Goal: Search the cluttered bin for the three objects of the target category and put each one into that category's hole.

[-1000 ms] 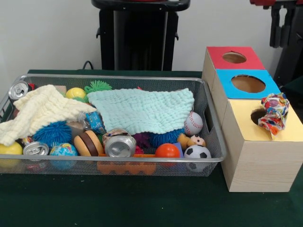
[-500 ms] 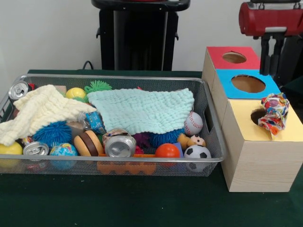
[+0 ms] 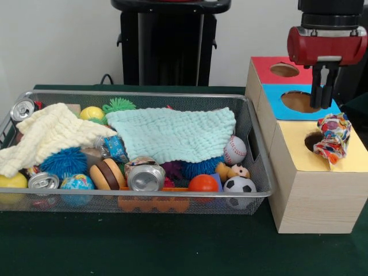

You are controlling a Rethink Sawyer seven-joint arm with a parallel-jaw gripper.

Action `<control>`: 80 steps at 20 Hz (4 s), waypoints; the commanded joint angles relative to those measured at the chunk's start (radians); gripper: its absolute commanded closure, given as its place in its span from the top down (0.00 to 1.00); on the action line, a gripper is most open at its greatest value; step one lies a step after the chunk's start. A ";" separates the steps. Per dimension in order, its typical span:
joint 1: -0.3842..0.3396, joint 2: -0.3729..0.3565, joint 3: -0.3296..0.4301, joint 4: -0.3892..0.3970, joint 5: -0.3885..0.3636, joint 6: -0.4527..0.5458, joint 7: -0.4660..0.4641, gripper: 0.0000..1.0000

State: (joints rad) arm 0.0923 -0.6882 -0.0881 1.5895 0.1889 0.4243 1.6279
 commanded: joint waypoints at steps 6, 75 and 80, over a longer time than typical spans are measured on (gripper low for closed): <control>0.061 0.014 -0.018 0.072 0.062 0.024 0.301 0.00; -0.023 0.319 0.102 0.097 0.039 -0.509 0.250 1.00; -0.012 0.294 0.086 0.103 0.059 -0.455 0.246 1.00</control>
State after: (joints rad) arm 0.1094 -0.4281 -0.0541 1.6041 0.2448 -0.1621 1.6996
